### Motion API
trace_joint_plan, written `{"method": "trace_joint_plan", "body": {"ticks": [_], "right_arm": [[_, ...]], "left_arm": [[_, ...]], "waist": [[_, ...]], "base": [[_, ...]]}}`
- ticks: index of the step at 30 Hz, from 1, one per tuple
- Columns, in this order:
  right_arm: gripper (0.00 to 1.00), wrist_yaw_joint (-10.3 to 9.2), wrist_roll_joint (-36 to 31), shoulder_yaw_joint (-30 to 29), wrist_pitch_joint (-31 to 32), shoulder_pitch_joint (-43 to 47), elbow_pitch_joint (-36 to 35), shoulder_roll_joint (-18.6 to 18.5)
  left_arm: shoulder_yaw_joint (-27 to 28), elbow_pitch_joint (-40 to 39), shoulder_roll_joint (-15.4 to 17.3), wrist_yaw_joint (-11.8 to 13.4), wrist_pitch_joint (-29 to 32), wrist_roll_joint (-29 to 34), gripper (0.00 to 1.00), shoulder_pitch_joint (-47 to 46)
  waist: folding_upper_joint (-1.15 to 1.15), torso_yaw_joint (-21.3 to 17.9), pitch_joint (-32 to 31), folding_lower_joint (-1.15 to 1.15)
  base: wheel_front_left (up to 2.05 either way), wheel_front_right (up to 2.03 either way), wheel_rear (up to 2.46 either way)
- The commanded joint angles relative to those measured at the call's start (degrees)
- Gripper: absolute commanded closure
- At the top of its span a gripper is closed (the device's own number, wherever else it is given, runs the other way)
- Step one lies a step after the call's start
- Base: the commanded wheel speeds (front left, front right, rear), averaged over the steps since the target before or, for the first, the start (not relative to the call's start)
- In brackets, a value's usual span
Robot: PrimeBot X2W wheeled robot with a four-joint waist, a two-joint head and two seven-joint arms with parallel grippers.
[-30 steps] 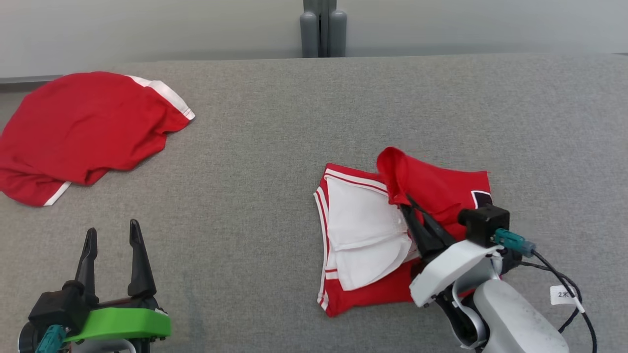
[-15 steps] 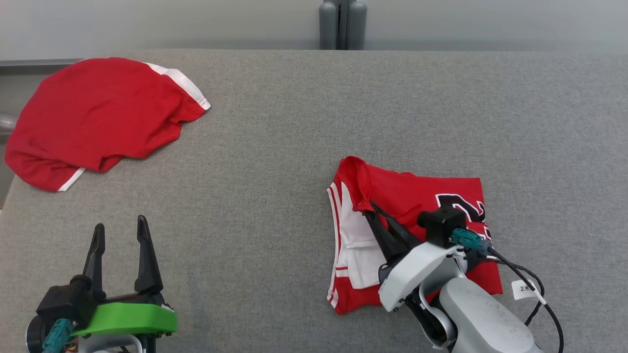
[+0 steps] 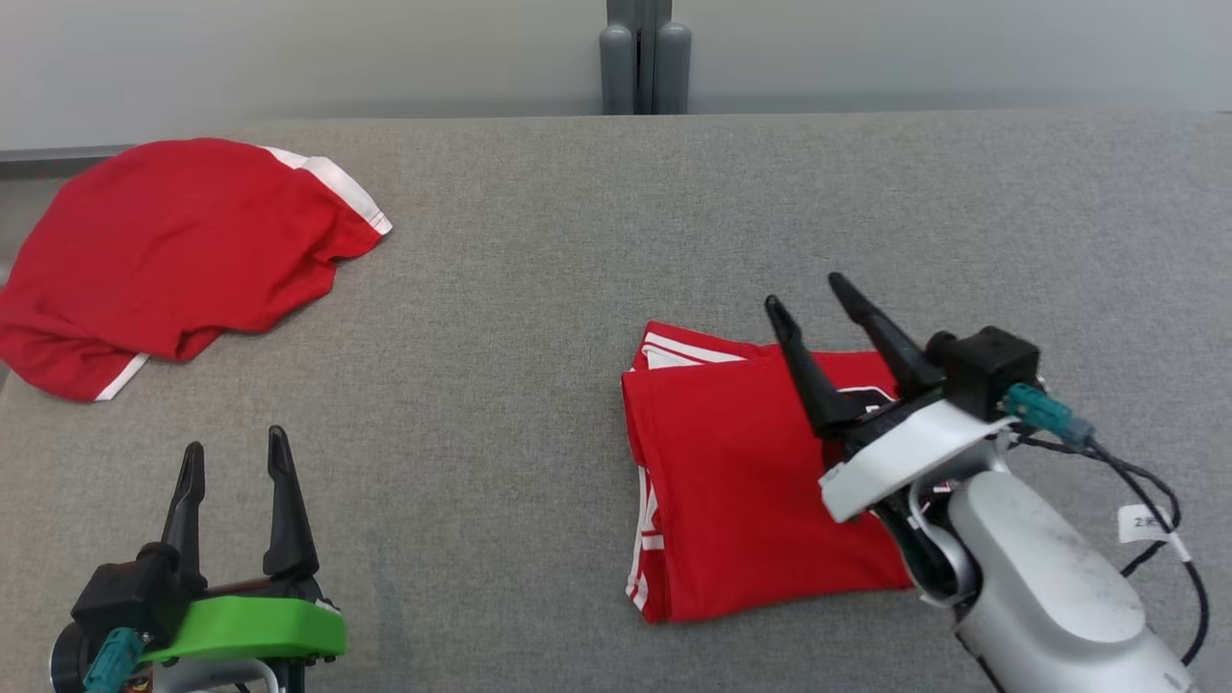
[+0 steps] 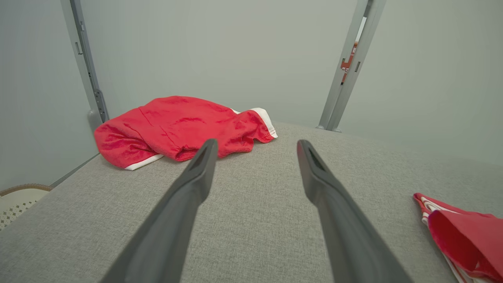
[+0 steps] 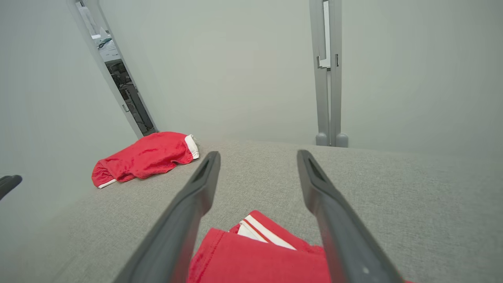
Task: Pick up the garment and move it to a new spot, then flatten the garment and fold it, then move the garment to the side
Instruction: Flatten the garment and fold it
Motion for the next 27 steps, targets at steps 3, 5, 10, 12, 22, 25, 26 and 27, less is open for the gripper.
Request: {"method": "trace_joint_plan", "body": {"ticks": [3,5,10,12,22,25,26,27], "right_arm": [[0.0,-0.07,-0.8,-4.82,-0.37,2.38,-2.27,-2.48],[0.0,-0.07,-1.3,-7.73,-0.38,3.85,-3.72,-3.27],[0.0,-0.07,-2.48,-13.54,-0.38,8.87,-7.26,-3.82],[0.0,-0.07,-2.89,-15.48,-0.38,11.15,-8.7,-3.27],[0.0,-0.07,-5.48,-20.73,-0.39,20.25,-12.59,0.03],[0.0,-0.07,-5.91,-21.3,-0.39,22.34,-13.33,0.84],[0.0,-0.07,-6.15,-21.39,-0.39,22.85,-13.51,1.01],[0.0,-0.07,-6.29,-21.44,-0.39,23.41,-13.7,1.31]], "left_arm": [[0.24,0.05,0.06,0.01,-0.01,0.14,0.0,0.82],[0.42,0.09,0.06,-0.09,-0.01,0.19,0.0,1.03],[0.62,0.2,0.06,-0.16,-0.01,0.28,0.0,1.75],[0.51,0.05,0.06,0.07,-0.01,0.2,0.0,2.05],[0.71,0.81,0.06,-0.6,-0.01,0.51,0.0,3.58],[0.65,0.88,0.06,-0.78,-0.01,0.77,0.0,4.14],[0.62,0.9,0.06,-0.85,-0.01,0.92,0.0,4.29],[0.51,0.91,0.06,-0.89,-0.01,1.24,0.0,4.43]], "waist": [[0.0,-0.59,-0.94,0.0],[0.0,-0.83,-1.29,0.0],[0.0,-1.52,-2.16,0.0],[0.0,-1.8,-2.44,0.0],[0.0,-3.16,-4.61,0.0],[0.0,-3.4,-5.39,0.0],[0.0,-3.44,-5.56,0.0],[0.0,-3.51,-5.8,0.0]], "base": [[0.0,0.0,0.0],[0.0,0.0,0.0],[0.0,0.0,0.0],[0.0,0.0,0.0],[0.0,0.0,0.0],[0.0,0.0,0.0],[0.0,0.0,0.0],[0.0,0.0,0.0]]}}
